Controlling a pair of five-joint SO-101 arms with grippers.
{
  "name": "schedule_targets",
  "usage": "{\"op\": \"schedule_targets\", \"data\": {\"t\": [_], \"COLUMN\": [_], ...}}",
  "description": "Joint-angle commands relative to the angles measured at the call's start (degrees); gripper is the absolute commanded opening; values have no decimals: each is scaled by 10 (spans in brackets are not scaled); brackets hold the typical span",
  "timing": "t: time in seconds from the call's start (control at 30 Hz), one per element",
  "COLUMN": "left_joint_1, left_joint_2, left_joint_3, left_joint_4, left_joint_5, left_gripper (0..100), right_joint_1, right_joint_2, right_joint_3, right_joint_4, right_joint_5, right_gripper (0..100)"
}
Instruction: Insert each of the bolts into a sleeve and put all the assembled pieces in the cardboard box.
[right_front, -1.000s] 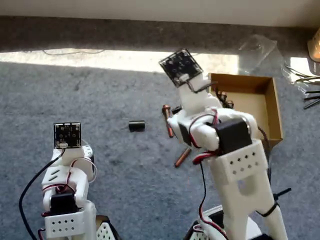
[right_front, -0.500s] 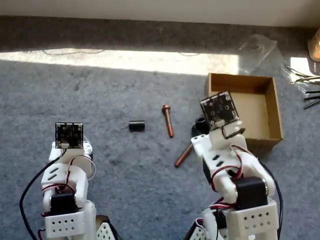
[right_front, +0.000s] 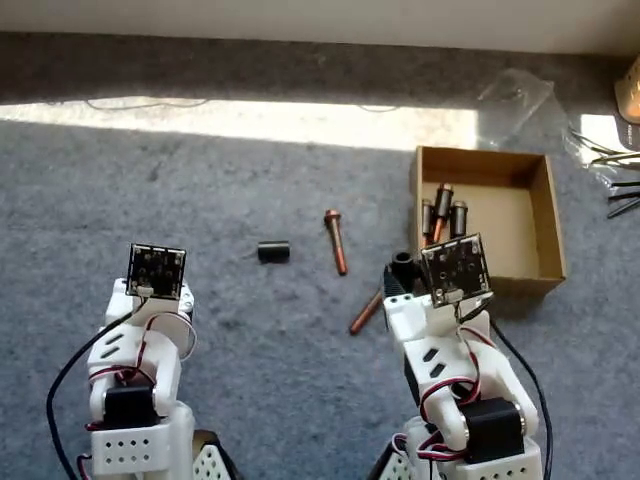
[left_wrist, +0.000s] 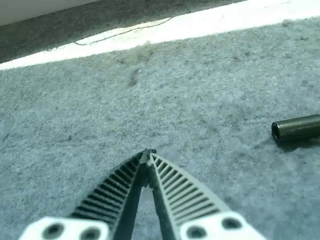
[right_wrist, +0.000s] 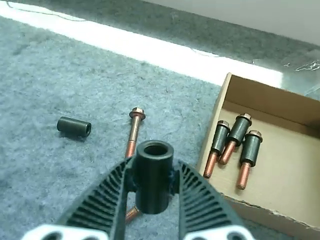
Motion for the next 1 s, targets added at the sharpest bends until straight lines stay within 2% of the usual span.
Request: {"op": "schedule_targets", "data": {"t": [0.0, 0.1, 0.2, 0.43, 0.57, 0.73, 0.83, 0.97], "left_joint_1": [13, 22, 46, 73, 95, 116, 116, 135], "left_joint_2": [-6, -6, -6, -5, -4, -2, 44, 180], "left_joint_3": [11, 9, 9, -48, -109, -175, -210, -286], "left_joint_4": [-11, -12, -11, -9, 41, 82, 82, 81], "left_joint_5": [-3, -12, -64, -63, -63, -63, -63, -62], "left_gripper": [7, 7, 7, 7, 7, 7, 7, 7], "right_joint_1": [7, 32, 75, 101, 102, 145, 166, 167], "right_joint_2": [-36, -78, -122, -118, -118, -118, -118, -118], "right_joint_3": [17, 42, 66, 80, 95, 155, 182, 195], "right_joint_4": [-22, -22, -22, -22, -30, -103, -133, -143], "right_joint_5": [-6, -33, -54, -60, -92, -95, -95, -95], "right_gripper": [5, 5, 5, 5, 5, 5, 5, 5]}}
